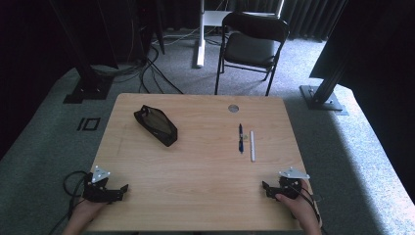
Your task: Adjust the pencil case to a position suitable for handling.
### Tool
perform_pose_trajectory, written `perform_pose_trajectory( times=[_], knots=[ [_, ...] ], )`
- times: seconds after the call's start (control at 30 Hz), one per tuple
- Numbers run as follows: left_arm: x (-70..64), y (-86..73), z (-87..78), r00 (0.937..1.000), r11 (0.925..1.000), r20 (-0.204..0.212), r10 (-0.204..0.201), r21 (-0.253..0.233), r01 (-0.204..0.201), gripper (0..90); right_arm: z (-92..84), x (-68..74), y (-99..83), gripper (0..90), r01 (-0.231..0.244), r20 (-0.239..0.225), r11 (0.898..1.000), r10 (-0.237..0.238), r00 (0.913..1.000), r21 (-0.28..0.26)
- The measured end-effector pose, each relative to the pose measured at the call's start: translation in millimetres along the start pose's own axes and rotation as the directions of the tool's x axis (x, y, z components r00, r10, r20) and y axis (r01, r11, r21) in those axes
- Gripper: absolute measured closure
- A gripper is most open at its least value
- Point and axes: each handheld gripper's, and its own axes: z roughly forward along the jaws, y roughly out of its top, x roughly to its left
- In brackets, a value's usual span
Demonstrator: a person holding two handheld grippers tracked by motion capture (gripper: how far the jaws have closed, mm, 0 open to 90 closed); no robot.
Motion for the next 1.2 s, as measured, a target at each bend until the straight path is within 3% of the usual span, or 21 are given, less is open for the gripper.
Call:
perform_pose_trajectory(
  times=[0.53, 0.67, 1.2],
  knots=[
    [0.0, 0.0, 0.0, 1.0000, 1.0000, 0.000, 0.000, 0.000, 0.000, 0.6, 2.7, 6.4, 3.2, 11.6, 0.000, -0.003, 1.000, 0.000, 1.0000, -0.007],
    [0.1, 0.0, 0.0, 1.0000, 1.0000, 0.001, 0.002, 0.000, -0.002, 0.6, 5.0, 9.8, 7.0, 11.6, -0.005, -0.008, 0.999, 0.005, 1.0000, -0.032],
    [0.3, -0.1, -0.1, 1.0000, 1.0000, 0.003, 0.003, 0.000, -0.003, 0.6, 13.5, 28.8, 28.1, 11.8, 0.042, -0.051, 0.997, -0.045, 0.9977, -0.059]
  ],
)
